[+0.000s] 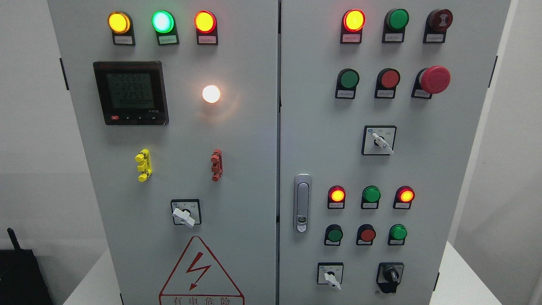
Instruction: Trip black knob to open circuit
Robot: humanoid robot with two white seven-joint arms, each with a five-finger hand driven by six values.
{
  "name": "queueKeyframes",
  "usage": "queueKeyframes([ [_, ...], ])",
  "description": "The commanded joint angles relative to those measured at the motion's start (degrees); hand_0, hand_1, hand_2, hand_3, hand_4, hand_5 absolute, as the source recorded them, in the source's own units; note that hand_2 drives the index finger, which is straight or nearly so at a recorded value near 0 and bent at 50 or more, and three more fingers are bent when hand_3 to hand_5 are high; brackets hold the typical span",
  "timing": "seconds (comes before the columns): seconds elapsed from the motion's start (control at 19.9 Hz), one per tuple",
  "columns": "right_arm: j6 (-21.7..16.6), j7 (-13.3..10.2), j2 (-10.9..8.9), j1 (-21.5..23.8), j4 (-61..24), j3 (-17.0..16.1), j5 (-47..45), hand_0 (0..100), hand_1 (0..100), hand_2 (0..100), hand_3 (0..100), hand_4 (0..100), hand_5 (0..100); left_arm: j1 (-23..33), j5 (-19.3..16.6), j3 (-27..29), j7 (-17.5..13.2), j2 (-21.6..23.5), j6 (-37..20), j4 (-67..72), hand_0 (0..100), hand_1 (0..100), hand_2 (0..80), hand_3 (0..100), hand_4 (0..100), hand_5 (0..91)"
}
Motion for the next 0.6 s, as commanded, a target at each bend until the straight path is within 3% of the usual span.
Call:
queueKeyframes([
  [0.0, 0.09, 1.18, 0.25, -0.02, 0.46, -0.13, 0.09, 0, 6, 0, 0, 0, 0, -0.14, 0.14, 0.07, 0.01, 0.00, -0.11, -0.01, 12, 39, 0.0, 0, 0, 0.0],
  [0.15, 0.09, 2.58, 0.25, -0.02, 0.55, -0.13, 0.18, 0, 6, 0, 0, 0, 0, -0.23, 0.14, 0.07, 0.01, 0.00, -0.02, -0.01, 12, 39, 0.0, 0, 0, 0.0],
  [0.55, -0.27, 2.59, 0.25, -0.02, 0.82, 0.05, 0.44, 0, 7, 0, 0, 0, 0, -0.23, 0.14, 0.07, 0.01, -0.09, -0.11, -0.01, 12, 39, 0.0, 0, 0, 0.0],
])
